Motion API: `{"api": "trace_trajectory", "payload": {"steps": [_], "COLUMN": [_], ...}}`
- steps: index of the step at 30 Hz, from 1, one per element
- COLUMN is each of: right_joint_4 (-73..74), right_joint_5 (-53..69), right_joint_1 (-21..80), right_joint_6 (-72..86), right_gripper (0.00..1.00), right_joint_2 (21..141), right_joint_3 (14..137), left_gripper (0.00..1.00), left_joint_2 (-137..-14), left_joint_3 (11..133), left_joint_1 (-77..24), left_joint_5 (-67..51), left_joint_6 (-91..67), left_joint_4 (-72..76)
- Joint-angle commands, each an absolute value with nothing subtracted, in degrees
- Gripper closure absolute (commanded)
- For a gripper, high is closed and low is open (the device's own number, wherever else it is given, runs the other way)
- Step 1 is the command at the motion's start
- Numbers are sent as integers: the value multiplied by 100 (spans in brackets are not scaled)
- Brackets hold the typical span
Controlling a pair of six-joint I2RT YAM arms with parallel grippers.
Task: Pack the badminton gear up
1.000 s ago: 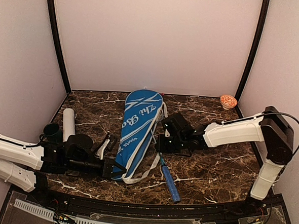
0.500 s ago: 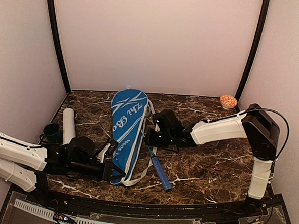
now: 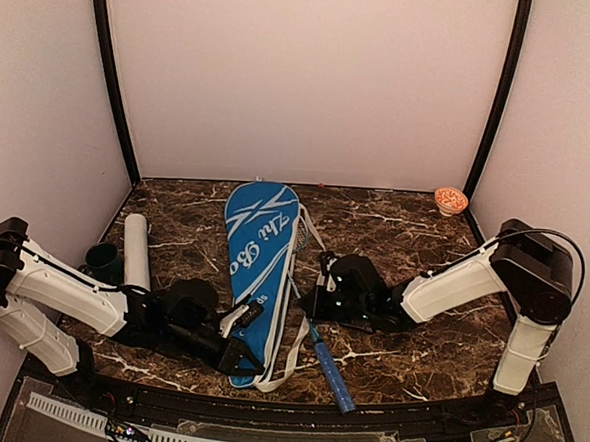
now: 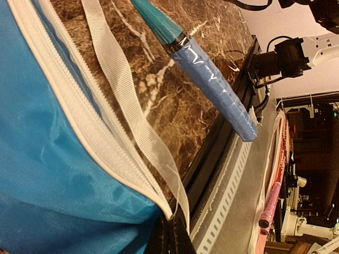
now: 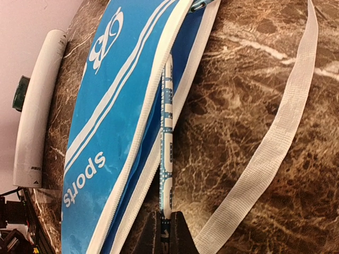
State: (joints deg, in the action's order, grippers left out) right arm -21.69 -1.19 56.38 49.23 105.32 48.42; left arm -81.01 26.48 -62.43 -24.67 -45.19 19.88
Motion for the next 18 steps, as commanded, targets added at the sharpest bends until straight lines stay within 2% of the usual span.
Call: {"api": "trace_trajectory", "payload": {"steps": [1, 5, 10, 13, 15, 18], "right_joint_4": [-3362, -3376, -3115, -3085, -3085, -3138], "right_joint_5": [-50, 4, -29, -23, -3, 14], "right_joint_1": [5795, 5835, 5836, 5836, 5836, 5836], "right_joint_6": [5032, 5045, 5049, 5078, 5095, 5127], "right_gripper": [100, 100, 100, 100, 100, 100], "right_joint_2": [10325, 10515, 10650, 10698, 10719, 10732], "right_joint_3": [4539, 4622, 4810, 4830, 4828, 4800], "left_gripper": [100, 98, 60, 45, 42, 44], "left_joint_2": [-8047, -7754, -6875, -6449, -6414, -6709], "left_joint_3": [2868, 3081, 3135, 3201, 3268, 3338], "left_joint_1": [-6333, -6348, -5792, -5071, -4440, -3472], "left_joint_5": [-2985, -2842, -2010, -1781, -1712, -1795], "left_joint_6": [-4159, -3691, -3692, -3726, -3838, -4009], "left_joint_4": [2035, 1226, 482, 178, 54, 205]}}
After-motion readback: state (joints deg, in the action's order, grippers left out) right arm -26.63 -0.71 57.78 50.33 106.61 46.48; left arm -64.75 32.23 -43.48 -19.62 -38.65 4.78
